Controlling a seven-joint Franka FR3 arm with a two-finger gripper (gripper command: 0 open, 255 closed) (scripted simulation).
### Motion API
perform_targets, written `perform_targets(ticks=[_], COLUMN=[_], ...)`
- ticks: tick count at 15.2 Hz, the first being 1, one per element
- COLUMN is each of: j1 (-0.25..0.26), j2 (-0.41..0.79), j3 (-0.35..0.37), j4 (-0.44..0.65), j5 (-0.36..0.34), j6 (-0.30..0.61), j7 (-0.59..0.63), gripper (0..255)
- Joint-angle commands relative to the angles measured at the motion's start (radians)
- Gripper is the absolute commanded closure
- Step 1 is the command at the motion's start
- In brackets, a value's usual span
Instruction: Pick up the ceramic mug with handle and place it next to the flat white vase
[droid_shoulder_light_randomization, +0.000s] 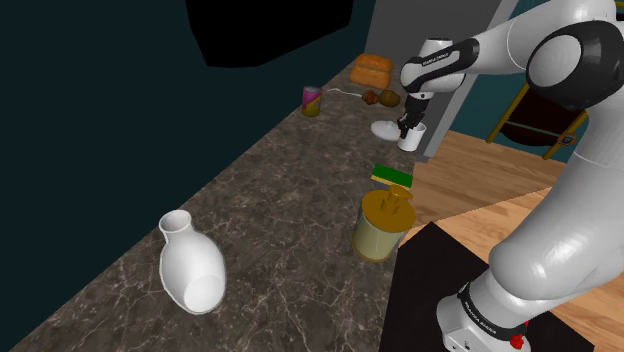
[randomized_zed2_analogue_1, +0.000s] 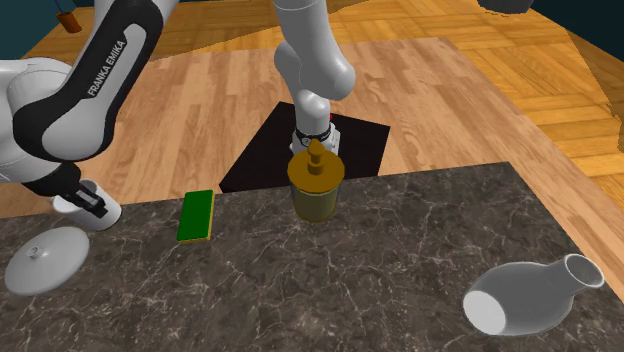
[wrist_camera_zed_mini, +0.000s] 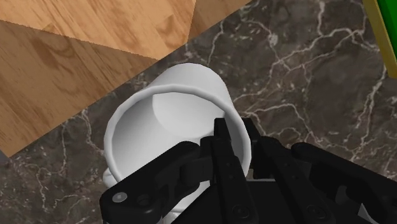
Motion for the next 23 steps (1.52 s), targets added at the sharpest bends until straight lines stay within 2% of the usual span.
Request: perform_targets(ticks=[1,9,10,15,19,23], j1=[0.0,0.0,0.0,0.0,0.006,0.006], j2=[0.012,0.012,0.012,0.012,-0.043,-0.043], j3=[0.001,0.001,0.001,0.001,0.001,0.001], j4=[-0.011,-0.011,-0.011,-0.011,0.047,0.047], j5=[0.002,0.002,0.002,0.002,-0.006,-0.006], j6=[0.024,0.024,0.024,0.024,-0.09,-0.09], j7=[0.001,0.001,0.001,0.0,0.006,0.006], gripper=[255,255,0,0,0,0])
